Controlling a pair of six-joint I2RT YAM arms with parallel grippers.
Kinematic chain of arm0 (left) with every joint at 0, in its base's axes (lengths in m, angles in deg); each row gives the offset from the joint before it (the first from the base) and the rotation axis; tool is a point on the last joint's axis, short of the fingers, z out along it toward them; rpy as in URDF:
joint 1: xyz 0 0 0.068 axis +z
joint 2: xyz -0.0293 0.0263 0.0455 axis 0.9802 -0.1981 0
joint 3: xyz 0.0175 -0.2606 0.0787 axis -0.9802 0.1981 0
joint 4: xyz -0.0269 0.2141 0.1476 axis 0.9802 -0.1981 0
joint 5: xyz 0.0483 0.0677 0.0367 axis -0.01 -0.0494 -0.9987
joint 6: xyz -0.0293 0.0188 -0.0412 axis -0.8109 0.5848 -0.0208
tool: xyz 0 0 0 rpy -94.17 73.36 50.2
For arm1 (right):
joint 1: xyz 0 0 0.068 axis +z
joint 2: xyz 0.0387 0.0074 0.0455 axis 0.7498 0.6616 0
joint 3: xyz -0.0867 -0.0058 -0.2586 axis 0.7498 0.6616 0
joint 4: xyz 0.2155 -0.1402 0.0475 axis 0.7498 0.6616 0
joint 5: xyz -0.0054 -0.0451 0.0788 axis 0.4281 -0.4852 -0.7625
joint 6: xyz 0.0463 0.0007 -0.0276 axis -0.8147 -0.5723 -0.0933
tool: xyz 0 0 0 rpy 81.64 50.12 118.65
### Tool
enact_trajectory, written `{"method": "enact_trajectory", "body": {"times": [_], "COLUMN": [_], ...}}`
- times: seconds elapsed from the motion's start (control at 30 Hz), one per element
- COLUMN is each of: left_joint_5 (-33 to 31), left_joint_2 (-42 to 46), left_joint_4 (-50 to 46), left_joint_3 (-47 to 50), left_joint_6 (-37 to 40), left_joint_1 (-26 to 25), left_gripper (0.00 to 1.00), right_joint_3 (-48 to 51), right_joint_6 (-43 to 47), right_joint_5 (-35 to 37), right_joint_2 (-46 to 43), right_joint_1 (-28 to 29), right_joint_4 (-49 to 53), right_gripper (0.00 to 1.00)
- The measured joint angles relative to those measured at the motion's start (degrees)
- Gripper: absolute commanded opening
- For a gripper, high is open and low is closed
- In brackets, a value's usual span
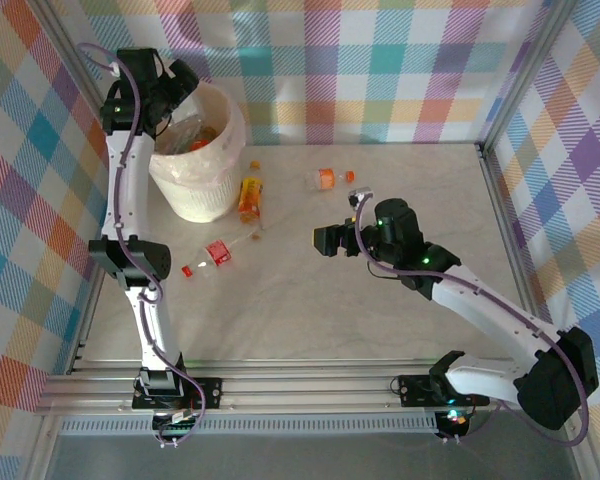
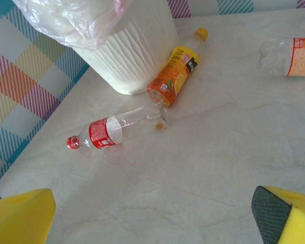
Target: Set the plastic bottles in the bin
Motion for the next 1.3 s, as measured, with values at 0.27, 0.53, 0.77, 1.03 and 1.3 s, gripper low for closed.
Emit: {"method": "enact_trajectory", "body": {"times": [0.27,0.53,0.77,1.03,1.3], "left_joint_5": [-2.6,10.5,18.7,20.5,19.4], "left_joint_2": [5.9,11.7,25.0,33.1,33.3], "left_joint_4": [1.9,8.9,16.2,22.7,25.1], "left_joint_3": [9.5,18.4,33.9,43.1,45.9], "left_joint_6": [0.9,0.3,-2.7,-5.2,-7.2], "left_joint_1": [1.0,1.3,-2.7,-10.6,-11.4], "left_gripper": [1.0,0.98,0.94,0.93,0.92], "right_joint_3": [-0.1,-2.8,-11.9,-30.7,-36.8], "right_joint_6": [0.0,-1.8,-8.3,-12.3,-12.9], "right_joint_5": [-0.4,-5.8,-15.0,-17.6,-19.7], "right_joint_2": [1.0,4.4,12.9,29.7,38.9], "right_joint_1": [0.0,0.0,0.0,1.1,3.3], "right_joint_4": [0.0,-3.6,-15.7,-30.3,-40.6], "right_gripper": [1.0,1.0,1.0,1.0,1.0]}}
